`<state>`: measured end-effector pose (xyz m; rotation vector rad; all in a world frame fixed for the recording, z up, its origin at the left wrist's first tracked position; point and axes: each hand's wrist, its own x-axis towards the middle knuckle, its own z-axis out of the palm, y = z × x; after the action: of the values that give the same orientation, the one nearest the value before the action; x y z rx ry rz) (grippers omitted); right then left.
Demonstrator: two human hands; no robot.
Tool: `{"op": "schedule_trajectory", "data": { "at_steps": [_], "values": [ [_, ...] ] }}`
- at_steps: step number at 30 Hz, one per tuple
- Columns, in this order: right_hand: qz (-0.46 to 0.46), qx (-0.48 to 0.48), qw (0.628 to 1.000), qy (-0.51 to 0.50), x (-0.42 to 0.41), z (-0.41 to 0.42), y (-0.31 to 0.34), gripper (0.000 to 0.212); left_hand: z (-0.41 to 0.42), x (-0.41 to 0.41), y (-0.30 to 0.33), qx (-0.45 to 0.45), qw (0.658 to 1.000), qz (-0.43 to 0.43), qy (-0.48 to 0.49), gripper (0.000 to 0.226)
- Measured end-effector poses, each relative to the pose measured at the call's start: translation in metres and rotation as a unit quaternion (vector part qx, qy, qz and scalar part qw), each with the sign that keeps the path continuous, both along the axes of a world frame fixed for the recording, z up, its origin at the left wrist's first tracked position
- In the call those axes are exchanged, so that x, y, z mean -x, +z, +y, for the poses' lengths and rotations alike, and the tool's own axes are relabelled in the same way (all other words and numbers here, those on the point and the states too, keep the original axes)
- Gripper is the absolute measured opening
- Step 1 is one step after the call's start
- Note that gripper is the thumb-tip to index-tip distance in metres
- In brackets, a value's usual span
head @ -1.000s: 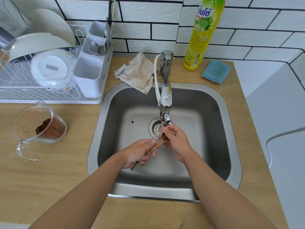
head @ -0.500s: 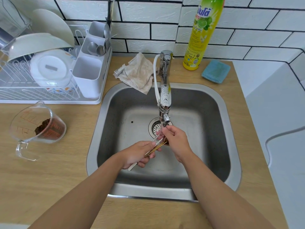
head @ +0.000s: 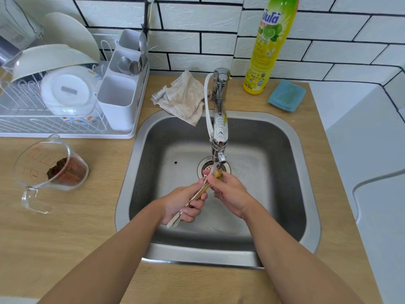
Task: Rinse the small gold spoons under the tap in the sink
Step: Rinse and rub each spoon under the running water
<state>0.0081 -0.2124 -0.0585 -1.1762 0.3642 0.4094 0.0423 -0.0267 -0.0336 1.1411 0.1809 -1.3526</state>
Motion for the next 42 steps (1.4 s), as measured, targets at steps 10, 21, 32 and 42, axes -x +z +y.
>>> {"op": "schedule_trajectory", "data": {
  "at_steps": [10,21,32,42],
  "values": [
    [-0.005,0.014,0.992,-0.127,-0.006,-0.003,0.006,0.014,-0.008,0.004,-0.008,-0.105,0.975,-0.186,-0.061,0.037],
    [-0.025,-0.002,0.952,-0.304,-0.009,-0.034,0.005,0.039,-0.076,-0.031,-0.007,-0.253,0.88,-0.401,-0.032,0.051],
    [-0.028,-0.007,0.96,-0.278,-0.006,-0.031,0.01,0.024,-0.074,-0.031,-0.017,-0.229,0.727,-0.614,-0.203,0.044],
    [-0.06,0.043,0.991,-0.114,-0.001,-0.011,0.01,0.024,-0.017,-0.02,0.004,-0.149,0.93,-0.306,-0.14,0.041]
  ]
}}
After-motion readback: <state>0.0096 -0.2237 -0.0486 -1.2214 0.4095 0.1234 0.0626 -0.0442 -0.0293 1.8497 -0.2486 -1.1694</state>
